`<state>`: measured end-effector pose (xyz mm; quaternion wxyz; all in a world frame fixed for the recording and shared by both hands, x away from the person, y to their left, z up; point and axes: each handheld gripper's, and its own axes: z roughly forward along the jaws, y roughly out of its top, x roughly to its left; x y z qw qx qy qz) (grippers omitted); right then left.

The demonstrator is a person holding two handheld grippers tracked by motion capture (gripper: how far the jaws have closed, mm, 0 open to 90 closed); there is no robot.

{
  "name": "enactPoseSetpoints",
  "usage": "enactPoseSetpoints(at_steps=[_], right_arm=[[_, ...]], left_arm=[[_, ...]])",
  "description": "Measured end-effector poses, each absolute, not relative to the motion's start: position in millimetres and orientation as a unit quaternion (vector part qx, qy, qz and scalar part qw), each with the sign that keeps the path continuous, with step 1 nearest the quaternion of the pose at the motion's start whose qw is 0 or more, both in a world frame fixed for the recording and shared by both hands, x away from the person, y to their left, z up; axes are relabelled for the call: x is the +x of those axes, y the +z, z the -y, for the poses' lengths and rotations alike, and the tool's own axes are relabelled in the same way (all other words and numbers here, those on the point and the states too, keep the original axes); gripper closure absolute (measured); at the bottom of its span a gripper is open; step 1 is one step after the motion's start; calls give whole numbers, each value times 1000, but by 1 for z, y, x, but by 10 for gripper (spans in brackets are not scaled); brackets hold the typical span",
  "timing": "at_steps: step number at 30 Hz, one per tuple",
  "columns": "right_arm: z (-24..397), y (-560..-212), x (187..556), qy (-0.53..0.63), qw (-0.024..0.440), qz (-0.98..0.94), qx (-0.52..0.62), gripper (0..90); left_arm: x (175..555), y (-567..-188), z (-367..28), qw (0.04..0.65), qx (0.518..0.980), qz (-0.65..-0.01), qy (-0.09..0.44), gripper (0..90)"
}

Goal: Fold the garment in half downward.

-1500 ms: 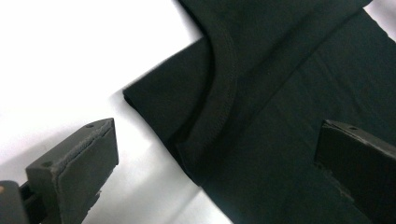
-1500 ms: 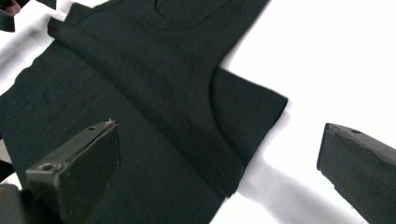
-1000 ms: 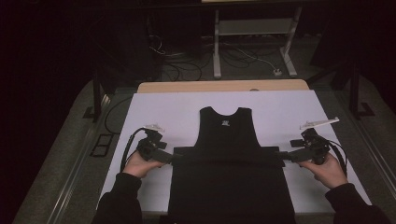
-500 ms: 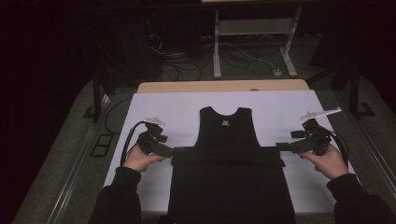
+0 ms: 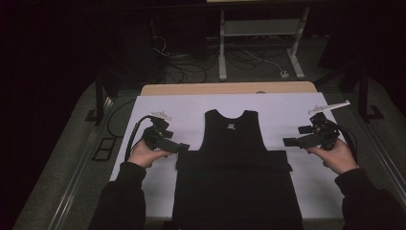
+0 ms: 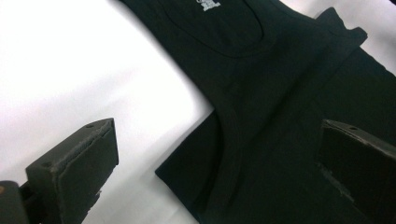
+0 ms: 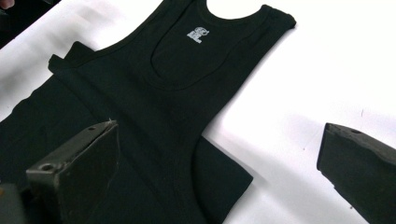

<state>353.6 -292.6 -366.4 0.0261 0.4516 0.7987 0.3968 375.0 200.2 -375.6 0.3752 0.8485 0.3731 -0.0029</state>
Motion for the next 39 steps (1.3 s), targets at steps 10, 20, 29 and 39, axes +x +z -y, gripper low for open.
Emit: enactPoseSetpoints(at_steps=[10,20,29,39], right_arm=[[294,-367,365,394,25,-799,453,0],[291,-370,378,394,24,-801,451,0],[288,-368,389,390,24,-803,450,0],[282,-370,400,387,27,-804,450,0]], left_arm=[[386,-372,-195,376,852,-365,1,0],[399,-371,-187,370,855,-363,0,0],[408,-369,-186,377,851,-365,1,0],[418,-378,-185,371,850,-374,0,0]])
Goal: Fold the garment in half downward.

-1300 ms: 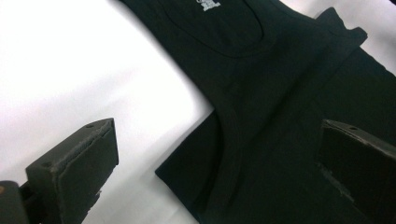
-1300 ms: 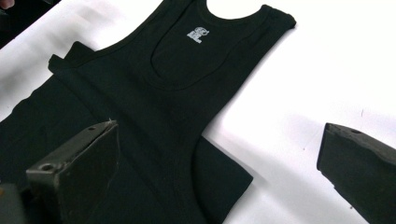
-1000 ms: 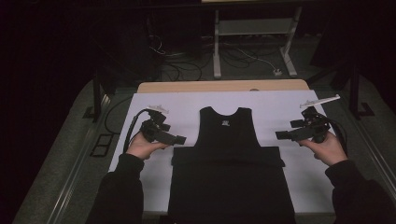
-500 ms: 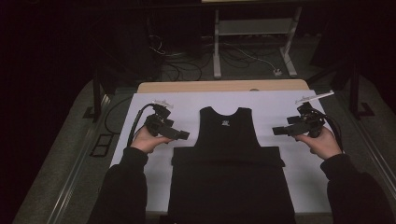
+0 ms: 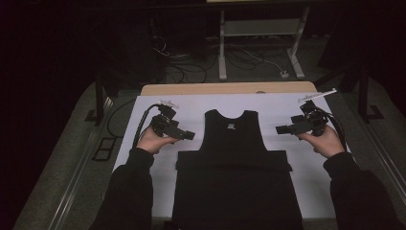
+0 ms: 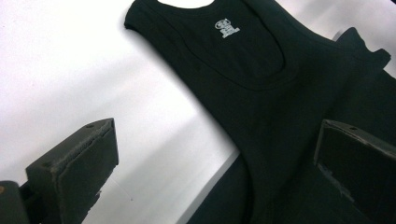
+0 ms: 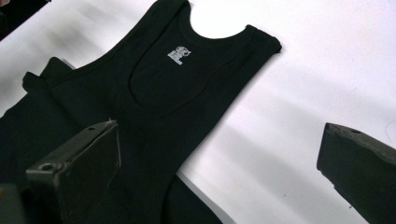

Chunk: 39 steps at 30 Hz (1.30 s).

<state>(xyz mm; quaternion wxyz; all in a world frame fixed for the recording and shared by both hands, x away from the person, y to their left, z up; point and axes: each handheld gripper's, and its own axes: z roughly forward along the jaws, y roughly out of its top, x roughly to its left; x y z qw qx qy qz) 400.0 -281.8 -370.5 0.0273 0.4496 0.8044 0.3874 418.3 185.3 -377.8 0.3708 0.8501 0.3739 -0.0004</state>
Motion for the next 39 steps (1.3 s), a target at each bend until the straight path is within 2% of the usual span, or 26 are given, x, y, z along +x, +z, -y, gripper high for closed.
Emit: enactPoseSetpoints(at_steps=[15,39], right_arm=[[269,-373,424,378,22,-809,449,0],[262,-402,444,373,2,-807,458,0]], left_arm=[[433,-390,-175,372,849,-377,3,0],[451,-410,-159,376,840,-392,-5,0]])
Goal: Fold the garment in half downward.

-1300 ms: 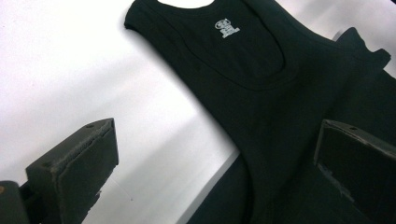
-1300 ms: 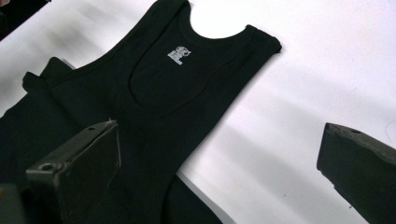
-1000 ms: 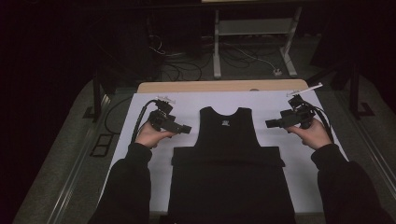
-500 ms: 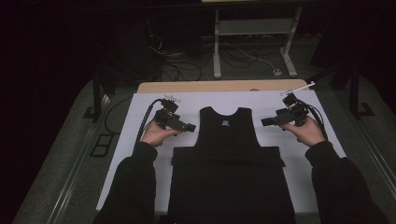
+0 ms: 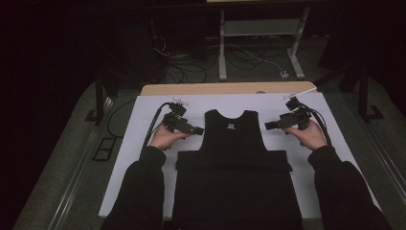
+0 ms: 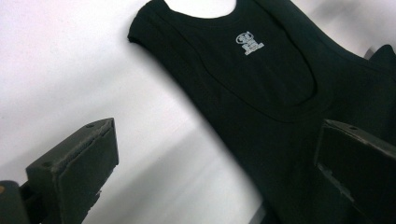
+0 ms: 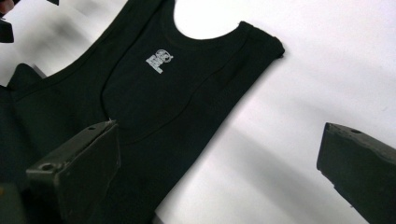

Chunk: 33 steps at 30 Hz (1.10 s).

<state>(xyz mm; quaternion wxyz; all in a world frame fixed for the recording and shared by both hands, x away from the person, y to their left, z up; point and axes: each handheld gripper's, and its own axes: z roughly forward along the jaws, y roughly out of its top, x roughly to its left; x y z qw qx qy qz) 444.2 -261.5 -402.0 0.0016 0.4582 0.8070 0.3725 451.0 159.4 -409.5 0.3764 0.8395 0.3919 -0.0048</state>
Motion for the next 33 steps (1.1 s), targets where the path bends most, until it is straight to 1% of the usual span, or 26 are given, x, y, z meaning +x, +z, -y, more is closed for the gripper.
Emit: enactPoseSetpoints(at_steps=[12,21,33], right_arm=[[251,-419,451,365,-6,-810,459,0],[234,-430,451,349,-7,-825,444,0],[224,-438,451,345,-9,-829,441,0]], left_arm=[[457,-421,-156,379,833,-404,-7,0],[457,-427,-148,379,836,-397,-8,0],[457,-438,-137,378,839,-392,-14,0]])
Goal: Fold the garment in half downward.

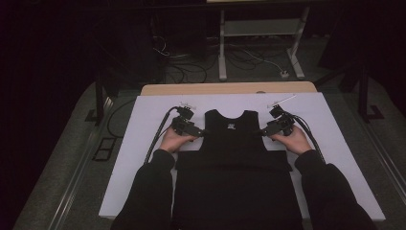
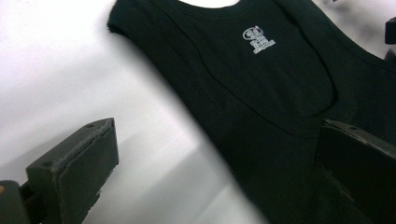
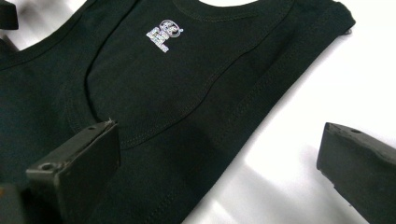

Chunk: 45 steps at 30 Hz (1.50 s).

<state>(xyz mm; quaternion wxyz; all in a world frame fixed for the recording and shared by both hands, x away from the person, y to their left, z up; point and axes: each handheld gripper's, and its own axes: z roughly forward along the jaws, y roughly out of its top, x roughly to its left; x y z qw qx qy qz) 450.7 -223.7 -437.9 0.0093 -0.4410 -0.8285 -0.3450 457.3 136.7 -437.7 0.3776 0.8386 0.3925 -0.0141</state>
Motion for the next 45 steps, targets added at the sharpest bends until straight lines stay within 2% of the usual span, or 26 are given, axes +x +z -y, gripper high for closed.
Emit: enactPoseSetpoints(at_steps=[13,20,25,37,40,42,45], right_arm=[[219,-445,453,-344,5,827,-446,16],[218,-445,453,-353,0,823,-445,115],[216,-444,453,-352,-7,825,-442,154],[207,-445,450,-349,-35,829,-435,344],[204,-444,449,-345,-39,833,-430,454],[202,-444,447,-344,-41,835,-428,482],[199,-443,445,-341,-40,838,-424,555]], left_arm=[[460,-444,-123,365,845,-391,-19,0],[463,-442,-118,364,844,-392,-22,36],[462,-441,-117,364,842,-397,-11,145],[460,-441,-110,362,845,-393,11,374],[460,-442,-109,365,846,-390,6,457],[458,-442,-107,366,847,-386,6,505],[456,-442,-103,363,853,-376,16,531]])
